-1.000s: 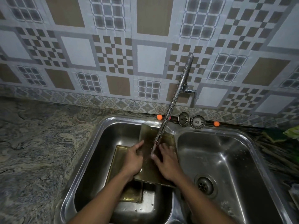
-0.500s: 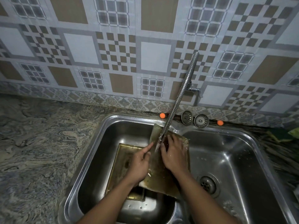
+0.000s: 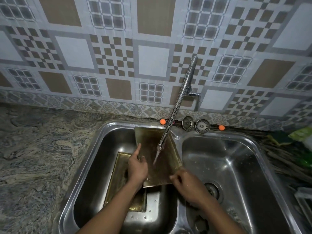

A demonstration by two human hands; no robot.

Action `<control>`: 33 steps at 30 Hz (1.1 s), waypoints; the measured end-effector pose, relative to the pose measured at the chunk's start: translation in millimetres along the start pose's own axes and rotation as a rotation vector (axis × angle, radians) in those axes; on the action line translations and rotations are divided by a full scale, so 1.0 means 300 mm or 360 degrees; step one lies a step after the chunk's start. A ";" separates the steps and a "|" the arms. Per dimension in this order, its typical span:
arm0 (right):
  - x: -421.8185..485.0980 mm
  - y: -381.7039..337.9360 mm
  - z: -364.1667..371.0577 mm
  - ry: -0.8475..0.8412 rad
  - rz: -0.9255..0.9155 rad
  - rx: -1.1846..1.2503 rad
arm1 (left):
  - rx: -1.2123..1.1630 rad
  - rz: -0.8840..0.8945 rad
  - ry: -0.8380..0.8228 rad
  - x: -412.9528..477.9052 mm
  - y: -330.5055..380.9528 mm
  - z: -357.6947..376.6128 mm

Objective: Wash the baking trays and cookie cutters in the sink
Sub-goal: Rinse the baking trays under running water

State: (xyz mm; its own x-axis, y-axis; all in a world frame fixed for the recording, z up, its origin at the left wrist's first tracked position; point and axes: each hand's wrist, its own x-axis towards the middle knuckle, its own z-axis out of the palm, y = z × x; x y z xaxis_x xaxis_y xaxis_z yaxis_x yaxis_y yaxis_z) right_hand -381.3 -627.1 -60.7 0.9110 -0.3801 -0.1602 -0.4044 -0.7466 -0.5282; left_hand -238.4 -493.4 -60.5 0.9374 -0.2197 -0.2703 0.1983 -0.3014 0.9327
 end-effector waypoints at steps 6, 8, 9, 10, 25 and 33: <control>0.134 -0.026 0.014 0.0335 0.0033 -0.0311 | 0.0097 0.0179 -0.0150 -0.033 -0.023 0.001; 0.162 -0.018 0.006 0.0460 0.0148 -0.0220 | 0.0082 0.0204 -0.0177 -0.033 -0.029 -0.026; 0.173 0.004 0.005 0.0462 0.0243 0.0090 | 0.0032 0.0184 -0.0183 -0.030 -0.026 -0.045; 0.176 0.014 -0.002 0.0377 0.0363 0.0533 | -0.0008 0.0164 -0.0185 -0.026 -0.024 -0.065; 0.058 -0.120 0.022 0.0863 0.0412 0.1912 | 0.0735 0.0753 -0.0916 -0.128 0.060 0.097; 0.017 -0.125 -0.013 0.0531 0.0132 0.1722 | 0.0039 0.0436 -0.0936 -0.129 0.142 0.070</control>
State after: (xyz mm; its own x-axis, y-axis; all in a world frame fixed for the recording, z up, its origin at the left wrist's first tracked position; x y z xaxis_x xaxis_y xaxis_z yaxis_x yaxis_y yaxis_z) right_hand -361.9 -603.2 -38.4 0.7519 -0.6540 -0.0838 -0.0326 0.0901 -0.9954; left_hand -272.2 -517.4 -15.3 0.6385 -0.7609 -0.1156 -0.0386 -0.1817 0.9826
